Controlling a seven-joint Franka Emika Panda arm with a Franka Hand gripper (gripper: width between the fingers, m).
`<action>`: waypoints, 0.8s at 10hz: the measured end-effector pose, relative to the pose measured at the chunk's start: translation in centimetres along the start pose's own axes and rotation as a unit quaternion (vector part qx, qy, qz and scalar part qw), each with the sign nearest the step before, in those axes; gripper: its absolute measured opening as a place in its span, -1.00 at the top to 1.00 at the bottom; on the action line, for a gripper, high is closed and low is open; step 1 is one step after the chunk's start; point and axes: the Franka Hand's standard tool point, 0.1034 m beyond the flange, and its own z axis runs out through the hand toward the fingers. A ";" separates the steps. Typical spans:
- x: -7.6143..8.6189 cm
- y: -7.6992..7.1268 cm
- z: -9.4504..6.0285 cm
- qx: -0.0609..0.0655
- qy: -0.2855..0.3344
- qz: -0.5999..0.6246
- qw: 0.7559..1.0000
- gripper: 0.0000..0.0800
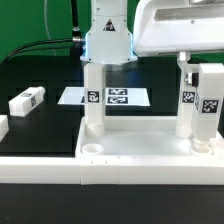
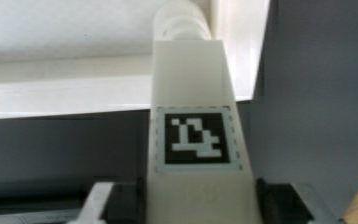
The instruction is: Assemble desk
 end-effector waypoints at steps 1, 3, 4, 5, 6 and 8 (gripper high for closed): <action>0.2 0.0 0.2 0.000 0.003 0.000 1.000 0.28; 0.1 0.0 0.3 -0.001 0.003 -0.001 1.000 0.28; 0.0 0.0 0.4 -0.001 0.002 -0.001 1.000 0.28; 0.0 0.0 0.4 -0.001 0.002 -0.001 1.000 0.28; -0.1 0.0 0.5 -0.001 0.001 -0.001 1.000 0.28; -0.4 0.1 0.8 -0.003 -0.002 -0.002 1.000 0.28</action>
Offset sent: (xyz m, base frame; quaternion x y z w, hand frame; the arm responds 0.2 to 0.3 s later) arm 0.0030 0.0007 -0.0033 0.0019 0.0025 -0.0033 1.0000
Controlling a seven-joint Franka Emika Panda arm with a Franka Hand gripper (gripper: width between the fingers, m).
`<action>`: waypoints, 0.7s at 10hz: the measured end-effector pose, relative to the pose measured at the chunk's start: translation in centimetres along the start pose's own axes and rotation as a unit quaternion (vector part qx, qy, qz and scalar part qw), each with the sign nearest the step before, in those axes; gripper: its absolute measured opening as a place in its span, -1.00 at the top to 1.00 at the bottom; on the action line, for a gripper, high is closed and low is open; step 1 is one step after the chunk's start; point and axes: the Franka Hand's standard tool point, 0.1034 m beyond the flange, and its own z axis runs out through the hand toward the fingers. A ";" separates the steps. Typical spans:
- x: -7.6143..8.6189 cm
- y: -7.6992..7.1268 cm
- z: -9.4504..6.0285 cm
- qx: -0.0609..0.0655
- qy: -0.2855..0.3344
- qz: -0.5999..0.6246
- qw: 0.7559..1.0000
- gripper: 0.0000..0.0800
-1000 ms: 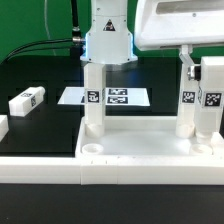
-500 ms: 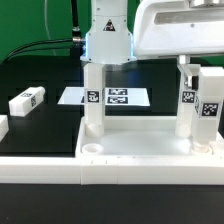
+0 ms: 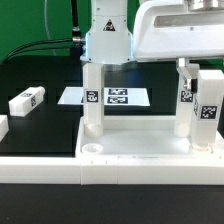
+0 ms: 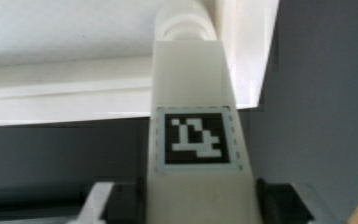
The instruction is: Assemble desk
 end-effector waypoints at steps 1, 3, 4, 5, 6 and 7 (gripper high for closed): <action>-0.1 0.0 0.2 0.000 0.001 -0.001 1.000 0.28; 0.1 -0.1 0.4 0.000 0.018 -0.002 1.000 0.28; 0.1 -0.1 0.4 0.000 0.019 -0.002 1.000 0.28; 0.1 -0.1 0.4 0.000 0.019 -0.002 1.000 0.28; 0.1 -0.1 0.4 0.000 0.019 -0.002 1.000 0.03; 0.1 0.0 0.3 0.000 0.018 -0.002 1.000 0.03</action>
Offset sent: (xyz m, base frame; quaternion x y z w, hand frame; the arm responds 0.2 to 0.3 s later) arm -0.0042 0.0014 -0.0084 0.0003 0.0105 0.0122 0.9999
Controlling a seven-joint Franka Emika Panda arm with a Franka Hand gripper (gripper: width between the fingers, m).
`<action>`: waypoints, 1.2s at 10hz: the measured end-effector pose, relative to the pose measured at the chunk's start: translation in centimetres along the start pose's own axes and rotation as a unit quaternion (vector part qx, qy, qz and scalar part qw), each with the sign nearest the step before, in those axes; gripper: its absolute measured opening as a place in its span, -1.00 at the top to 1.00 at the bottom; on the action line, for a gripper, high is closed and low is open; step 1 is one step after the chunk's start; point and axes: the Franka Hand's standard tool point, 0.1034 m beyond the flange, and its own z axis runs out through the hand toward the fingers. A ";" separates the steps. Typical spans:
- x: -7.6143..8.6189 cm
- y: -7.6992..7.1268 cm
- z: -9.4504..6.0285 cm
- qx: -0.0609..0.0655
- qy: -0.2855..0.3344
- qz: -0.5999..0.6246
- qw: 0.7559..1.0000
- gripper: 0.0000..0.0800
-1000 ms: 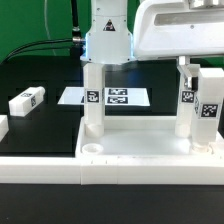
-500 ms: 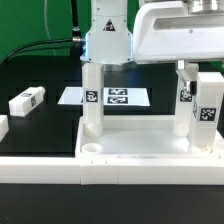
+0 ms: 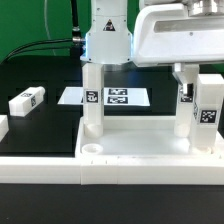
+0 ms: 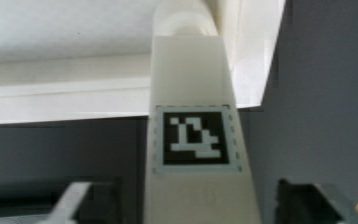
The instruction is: Assemble desk
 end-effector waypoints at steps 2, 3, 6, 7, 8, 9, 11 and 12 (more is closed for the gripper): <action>0.6 0.1 -0.8 0.001 0.003 0.002 1.000 -0.58; 0.9 0.1 -1.4 0.003 0.002 0.004 1.000 -0.61; 3.0 0.0 -4.7 0.011 -0.016 0.012 1.000 -0.62; 2.7 0.0 -4.2 0.010 -0.016 0.011 1.000 -0.62; 2.6 0.0 -4.1 0.009 -0.017 0.011 1.000 -0.62; 2.7 0.0 -4.2 0.009 -0.016 0.011 1.000 -0.62; 2.4 0.2 -4.1 0.008 -0.031 0.011 0.999 -0.62; 2.2 0.9 -3.7 0.005 -0.033 0.001 0.999 -0.62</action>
Offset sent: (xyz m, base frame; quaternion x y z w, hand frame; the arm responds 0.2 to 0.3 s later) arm -0.0058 -0.0056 0.0275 -0.0070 -0.0295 -0.0021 0.9995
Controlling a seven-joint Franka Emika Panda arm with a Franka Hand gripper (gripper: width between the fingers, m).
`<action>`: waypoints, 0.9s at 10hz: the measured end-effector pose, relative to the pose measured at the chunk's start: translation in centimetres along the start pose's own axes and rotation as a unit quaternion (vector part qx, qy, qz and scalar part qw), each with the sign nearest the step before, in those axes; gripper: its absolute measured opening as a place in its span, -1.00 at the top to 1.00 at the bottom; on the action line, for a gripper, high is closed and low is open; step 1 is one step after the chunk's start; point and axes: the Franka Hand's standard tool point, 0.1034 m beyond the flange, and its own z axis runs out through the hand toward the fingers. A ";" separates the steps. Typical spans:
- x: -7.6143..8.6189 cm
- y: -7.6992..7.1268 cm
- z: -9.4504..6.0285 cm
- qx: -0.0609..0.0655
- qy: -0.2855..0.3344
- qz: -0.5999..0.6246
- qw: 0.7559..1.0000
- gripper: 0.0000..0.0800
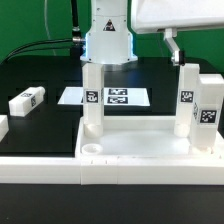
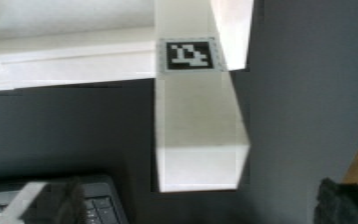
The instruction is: Assemble desk
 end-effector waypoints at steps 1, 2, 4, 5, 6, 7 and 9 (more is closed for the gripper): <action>-0.7 0.5 0.5 -0.003 -0.032 0.002 0.999 -0.62; -0.9 0.7 0.7 -0.004 -0.075 0.006 0.997 -0.62; -1.1 0.8 1.0 -0.007 -0.145 0.009 0.989 -0.62; -0.7 0.8 1.0 -0.008 -0.177 0.011 0.984 -0.62; -0.6 0.8 0.8 -0.009 -0.207 0.012 0.978 -0.62; -0.4 0.8 0.6 -0.011 -0.238 0.012 0.971 -0.62; 0.5 0.6 0.8 -0.010 -0.225 0.014 0.974 -0.62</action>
Offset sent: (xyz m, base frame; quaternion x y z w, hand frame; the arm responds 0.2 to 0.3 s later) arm 0.0085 0.0016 -0.0063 -0.0022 -0.1878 0.0064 0.9822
